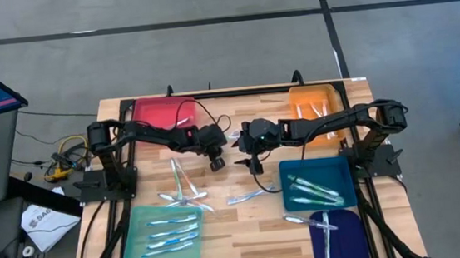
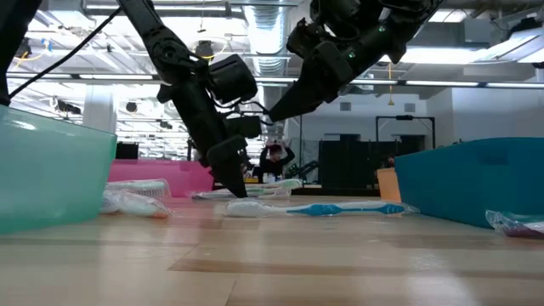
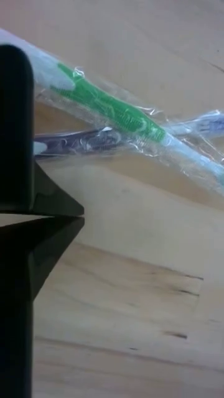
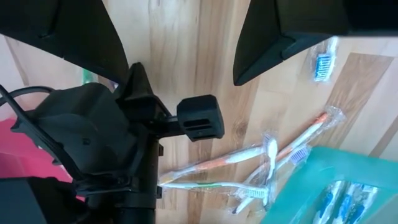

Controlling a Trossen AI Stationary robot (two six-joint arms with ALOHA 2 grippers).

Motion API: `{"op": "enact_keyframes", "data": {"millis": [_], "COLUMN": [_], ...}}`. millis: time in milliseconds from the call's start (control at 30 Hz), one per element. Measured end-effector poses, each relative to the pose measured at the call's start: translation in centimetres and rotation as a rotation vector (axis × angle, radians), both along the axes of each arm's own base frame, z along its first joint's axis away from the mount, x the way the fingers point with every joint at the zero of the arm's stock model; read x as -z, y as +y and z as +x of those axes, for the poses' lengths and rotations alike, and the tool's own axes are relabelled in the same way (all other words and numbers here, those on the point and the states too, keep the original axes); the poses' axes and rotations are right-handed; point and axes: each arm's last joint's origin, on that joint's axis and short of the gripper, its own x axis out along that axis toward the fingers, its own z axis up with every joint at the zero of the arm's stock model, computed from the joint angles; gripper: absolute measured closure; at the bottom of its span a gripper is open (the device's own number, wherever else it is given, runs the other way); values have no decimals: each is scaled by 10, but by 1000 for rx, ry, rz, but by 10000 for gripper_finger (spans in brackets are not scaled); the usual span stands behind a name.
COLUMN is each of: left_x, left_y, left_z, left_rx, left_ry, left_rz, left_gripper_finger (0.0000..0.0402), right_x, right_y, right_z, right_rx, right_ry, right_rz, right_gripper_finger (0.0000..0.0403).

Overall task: Pick & Place Toothbrushes
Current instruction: Put the violet toothbrush into the pink bin

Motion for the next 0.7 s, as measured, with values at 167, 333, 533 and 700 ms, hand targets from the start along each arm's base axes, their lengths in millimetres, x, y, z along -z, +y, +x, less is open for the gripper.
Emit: {"op": "enact_keyframes", "data": {"millis": [167, 333, 533, 700], "left_x": [-2, -12, -39, -59], "left_y": [-5, -6, -6, -3], "left_z": [0, -3, -9, -11], "left_rx": [27, 30, 43, 21], "left_ry": [2, 9, -60, -128], "left_rz": [20, 93, 102, 134], "left_gripper_finger": [401, 400, 386, 328], "right_x": [1, 1, 2, 2], "right_y": [0, 0, 0, 0], "right_z": [0, -1, -1, -1], "right_rx": [8, 9, 8, 8], "right_ry": [8, 11, 24, 26], "right_rz": [11, 13, 14, 13], "right_gripper_finger": [117, 117, 117, 117]}}
